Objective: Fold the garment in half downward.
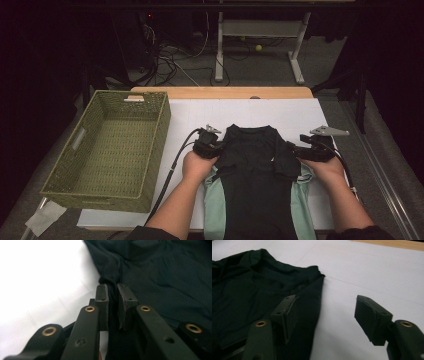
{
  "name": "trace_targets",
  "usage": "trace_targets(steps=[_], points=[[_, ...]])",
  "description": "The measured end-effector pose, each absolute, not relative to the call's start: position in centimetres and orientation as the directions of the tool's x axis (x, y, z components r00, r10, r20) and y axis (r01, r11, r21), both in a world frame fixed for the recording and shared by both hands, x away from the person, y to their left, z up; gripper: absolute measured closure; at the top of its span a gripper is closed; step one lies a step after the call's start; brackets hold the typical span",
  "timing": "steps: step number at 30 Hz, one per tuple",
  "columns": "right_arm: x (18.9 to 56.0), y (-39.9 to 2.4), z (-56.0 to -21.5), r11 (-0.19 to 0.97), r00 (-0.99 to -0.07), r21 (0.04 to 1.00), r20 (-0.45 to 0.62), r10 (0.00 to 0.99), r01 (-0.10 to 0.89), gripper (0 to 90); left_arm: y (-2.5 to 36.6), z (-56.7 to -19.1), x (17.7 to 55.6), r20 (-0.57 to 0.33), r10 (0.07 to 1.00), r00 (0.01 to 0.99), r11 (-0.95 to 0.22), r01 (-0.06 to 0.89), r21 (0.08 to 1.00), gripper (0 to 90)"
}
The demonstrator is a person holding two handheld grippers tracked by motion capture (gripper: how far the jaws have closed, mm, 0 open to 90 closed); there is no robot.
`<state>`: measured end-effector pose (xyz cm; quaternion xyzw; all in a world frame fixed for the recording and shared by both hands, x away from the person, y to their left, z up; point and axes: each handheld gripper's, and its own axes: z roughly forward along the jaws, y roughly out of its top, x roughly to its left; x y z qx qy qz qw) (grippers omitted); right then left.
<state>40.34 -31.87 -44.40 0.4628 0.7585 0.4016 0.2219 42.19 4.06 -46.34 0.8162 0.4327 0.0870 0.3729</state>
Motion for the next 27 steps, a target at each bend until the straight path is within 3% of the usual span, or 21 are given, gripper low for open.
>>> trace_targets(steps=[12, 15, 19, 27], points=[[42.6, -28.6, -46.8, 0.353, -0.524, 0.715, 0.021, 0.852, 0.604, 43.9, 4.1, -46.4, 42.0, -0.179, 0.791, 0.586, -0.331, 0.654, 0.68, 77.9], [42.6, -28.7, -46.8, 0.35, -0.523, 0.721, 0.021, 0.852, 0.599, 53.8, 4.0, -46.5, 42.0, -0.177, 0.797, 0.578, -0.325, 0.657, 0.68, 77.8], [42.4, -28.5, -46.8, 0.353, -0.544, 0.725, 0.035, 0.838, 0.591, 78.6, 3.7, -46.5, 41.8, -0.161, 0.8, 0.577, -0.327, 0.646, 0.69, 79.9], [41.5, -28.6, -46.5, 0.354, -0.523, 0.76, -0.023, 0.852, 0.544, 84.6, 3.8, -45.9, 41.6, -0.156, 0.801, 0.579, -0.313, 0.626, 0.714, 82.5]])
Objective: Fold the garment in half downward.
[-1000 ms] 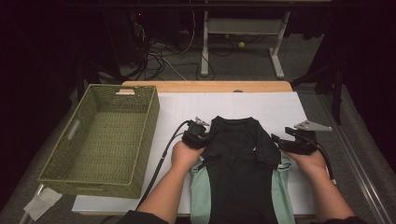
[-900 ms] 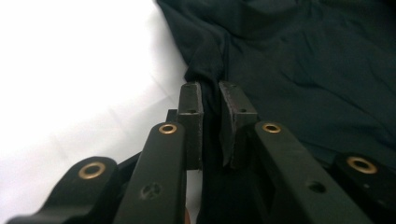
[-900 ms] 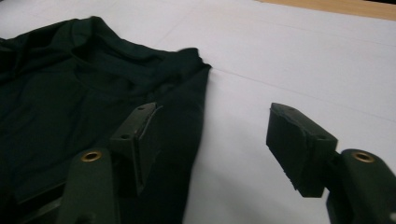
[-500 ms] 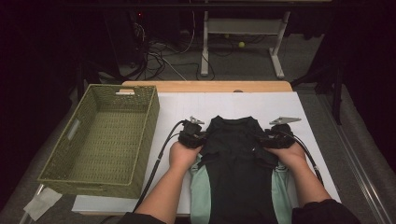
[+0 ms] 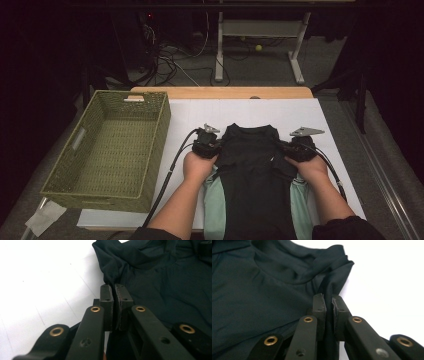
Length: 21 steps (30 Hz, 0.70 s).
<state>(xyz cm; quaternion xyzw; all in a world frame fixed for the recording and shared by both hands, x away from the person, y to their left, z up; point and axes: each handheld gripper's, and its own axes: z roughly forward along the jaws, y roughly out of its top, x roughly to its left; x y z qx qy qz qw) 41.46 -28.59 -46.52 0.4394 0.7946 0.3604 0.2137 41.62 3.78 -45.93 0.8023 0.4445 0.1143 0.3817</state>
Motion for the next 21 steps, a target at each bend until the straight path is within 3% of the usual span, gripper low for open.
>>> trace_targets(steps=[21], points=[[39.3, -29.0, -43.1, 0.345, -0.471, 0.847, -0.13, 0.872, 0.404, 84.9, 3.5, -43.4, 41.1, -0.149, 0.803, 0.577, -0.269, 0.574, 0.773, 82.9]])
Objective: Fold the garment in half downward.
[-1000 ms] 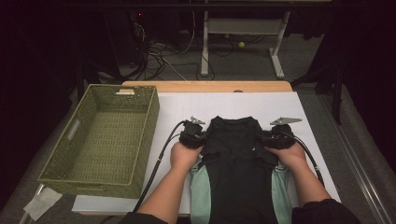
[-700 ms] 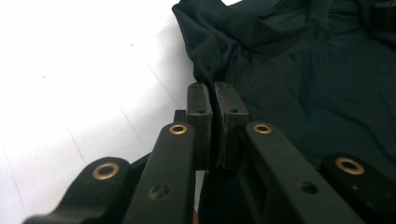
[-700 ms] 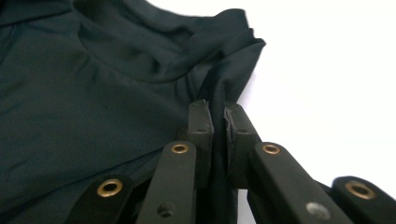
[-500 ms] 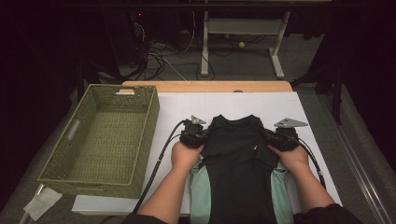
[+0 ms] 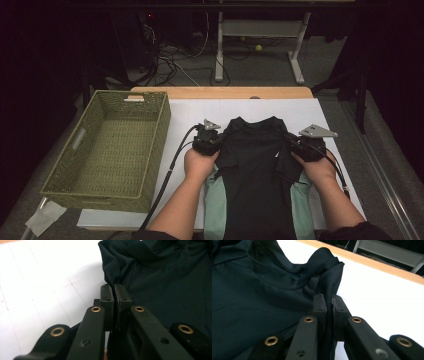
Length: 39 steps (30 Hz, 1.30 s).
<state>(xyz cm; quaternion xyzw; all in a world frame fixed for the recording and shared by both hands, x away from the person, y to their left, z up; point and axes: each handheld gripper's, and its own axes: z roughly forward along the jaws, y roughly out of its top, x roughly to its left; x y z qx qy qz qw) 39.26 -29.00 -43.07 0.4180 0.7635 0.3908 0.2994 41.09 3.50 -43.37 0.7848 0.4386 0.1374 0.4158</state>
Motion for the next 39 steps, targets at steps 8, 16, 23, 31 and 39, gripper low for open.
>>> trace_targets(steps=[8, 16, 23, 31, 39], points=[[39.5, -28.8, -42.6, 0.334, -0.45, 0.859, -0.139, 0.882, 0.388, 84.9, 3.5, -42.6, 41.5, -0.145, 0.805, 0.575, -0.253, 0.554, 0.793, 82.9], [40.5, -28.2, -41.9, 0.329, -0.438, 0.866, -0.147, 0.887, 0.376, 85.1, 3.9, -41.8, 42.6, -0.14, 0.817, 0.56, -0.232, 0.54, 0.809, 82.9], [41.9, -27.4, -41.8, 0.329, -0.407, 0.868, -0.165, 0.898, 0.372, 85.0, 3.9, -41.3, 43.9, -0.131, 0.825, 0.549, -0.223, 0.531, 0.817, 82.9], [43.9, -26.9, -40.2, 0.346, -0.376, 0.86, -0.201, 0.905, 0.374, 85.1, 3.3, -39.8, 45.5, -0.085, 0.837, 0.54, -0.241, 0.503, 0.83, 82.9], [43.4, -26.5, -39.9, 0.349, -0.362, 0.876, -0.223, 0.905, 0.334, 85.0, 2.9, -39.6, 43.6, -0.092, 0.817, 0.569, -0.221, 0.457, 0.862, 82.9]])
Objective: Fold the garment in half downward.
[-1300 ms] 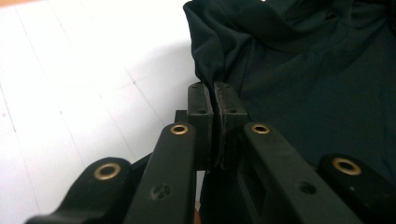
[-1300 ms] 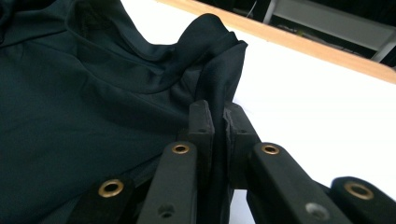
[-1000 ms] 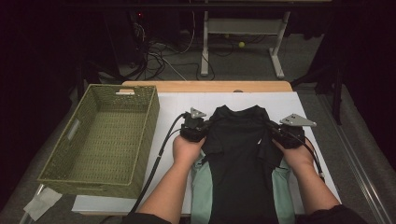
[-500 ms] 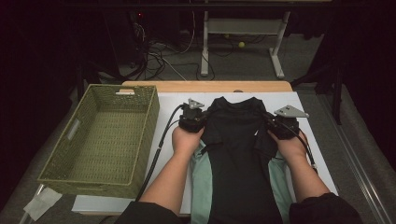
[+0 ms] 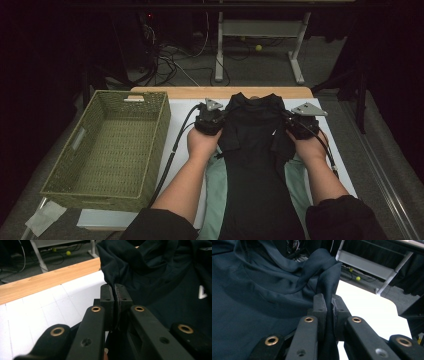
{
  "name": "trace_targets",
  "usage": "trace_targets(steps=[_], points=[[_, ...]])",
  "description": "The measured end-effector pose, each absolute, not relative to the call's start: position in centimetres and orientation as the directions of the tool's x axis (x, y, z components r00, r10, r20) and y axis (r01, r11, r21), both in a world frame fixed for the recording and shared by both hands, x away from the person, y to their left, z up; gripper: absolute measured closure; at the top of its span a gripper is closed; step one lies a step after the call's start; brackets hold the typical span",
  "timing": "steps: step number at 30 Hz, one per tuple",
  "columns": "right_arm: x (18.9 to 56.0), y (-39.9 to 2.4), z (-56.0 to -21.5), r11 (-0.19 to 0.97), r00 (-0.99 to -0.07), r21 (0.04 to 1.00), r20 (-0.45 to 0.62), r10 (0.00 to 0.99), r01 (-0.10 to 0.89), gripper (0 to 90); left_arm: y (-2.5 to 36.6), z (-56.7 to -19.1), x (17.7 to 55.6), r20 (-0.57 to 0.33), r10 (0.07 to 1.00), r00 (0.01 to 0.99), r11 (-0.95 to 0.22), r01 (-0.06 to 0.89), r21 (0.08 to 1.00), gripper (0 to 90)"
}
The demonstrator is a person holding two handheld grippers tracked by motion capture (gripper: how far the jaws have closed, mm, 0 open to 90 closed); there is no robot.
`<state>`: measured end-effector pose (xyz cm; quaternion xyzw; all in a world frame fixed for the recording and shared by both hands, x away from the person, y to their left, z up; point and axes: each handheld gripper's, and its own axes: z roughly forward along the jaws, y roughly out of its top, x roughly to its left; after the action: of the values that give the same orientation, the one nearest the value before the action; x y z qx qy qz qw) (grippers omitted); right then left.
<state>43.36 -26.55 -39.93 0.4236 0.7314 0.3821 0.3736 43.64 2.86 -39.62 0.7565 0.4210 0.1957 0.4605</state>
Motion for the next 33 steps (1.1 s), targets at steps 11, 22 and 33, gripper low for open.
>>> trace_targets(steps=[11, 22, 33], points=[[37.3, -25.9, -40.3, 0.376, -0.359, 0.904, -0.289, 0.887, 0.202, 85.0, 1.8, -40.3, 38.4, -0.048, 0.774, 0.631, -0.258, 0.384, 0.887, 82.9], [32.6, -25.2, -40.5, 0.428, -0.358, 0.895, -0.362, 0.861, 0.126, 85.0, 2.7, -41.3, 34.7, -0.026, 0.751, 0.66, -0.278, 0.351, 0.894, 82.8], [28.4, -26.1, -41.3, 0.433, -0.388, 0.895, -0.364, 0.847, 0.107, 84.9, 3.8, -41.9, 31.5, -0.01, 0.708, 0.706, -0.315, 0.328, 0.891, 82.8]])
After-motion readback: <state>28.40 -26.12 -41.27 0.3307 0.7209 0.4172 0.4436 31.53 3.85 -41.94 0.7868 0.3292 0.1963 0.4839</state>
